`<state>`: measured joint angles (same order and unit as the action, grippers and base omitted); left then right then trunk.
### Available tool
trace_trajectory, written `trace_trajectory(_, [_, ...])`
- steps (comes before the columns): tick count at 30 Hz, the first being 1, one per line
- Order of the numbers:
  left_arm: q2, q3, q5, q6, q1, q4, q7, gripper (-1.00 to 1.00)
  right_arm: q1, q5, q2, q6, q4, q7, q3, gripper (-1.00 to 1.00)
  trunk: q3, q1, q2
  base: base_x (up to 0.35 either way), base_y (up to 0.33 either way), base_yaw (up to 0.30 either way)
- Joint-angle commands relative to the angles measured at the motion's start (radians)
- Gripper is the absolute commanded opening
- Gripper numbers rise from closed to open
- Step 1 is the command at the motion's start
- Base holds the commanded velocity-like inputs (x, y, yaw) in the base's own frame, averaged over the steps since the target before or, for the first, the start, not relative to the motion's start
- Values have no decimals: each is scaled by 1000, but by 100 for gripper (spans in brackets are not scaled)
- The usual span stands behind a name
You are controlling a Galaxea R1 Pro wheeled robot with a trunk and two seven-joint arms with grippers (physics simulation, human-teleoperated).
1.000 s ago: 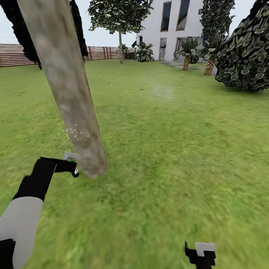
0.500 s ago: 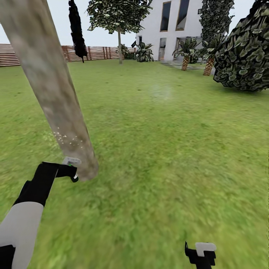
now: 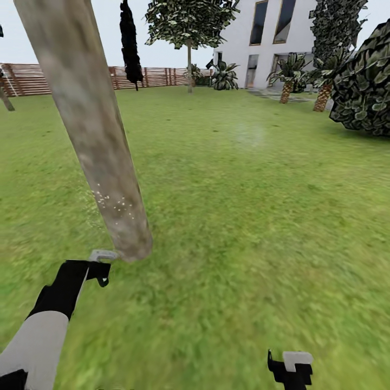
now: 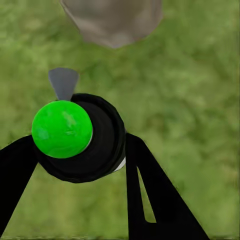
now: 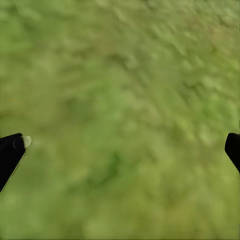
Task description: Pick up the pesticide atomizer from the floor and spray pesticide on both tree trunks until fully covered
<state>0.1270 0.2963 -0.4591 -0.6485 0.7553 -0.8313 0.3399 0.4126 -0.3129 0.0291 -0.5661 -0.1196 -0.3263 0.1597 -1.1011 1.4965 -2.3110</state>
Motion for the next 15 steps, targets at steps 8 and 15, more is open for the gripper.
trace_trajectory(8, [45,-6,-4,9,-4,15,111,-100,0,0,2,0,2,0,1,100,0,0,0,103,0,14])
trace_trajectory(15, [52,-1,-12,10,-4,14,111,-100,0,0,0,0,0,1,0,100,0,0,0,292,60,0])
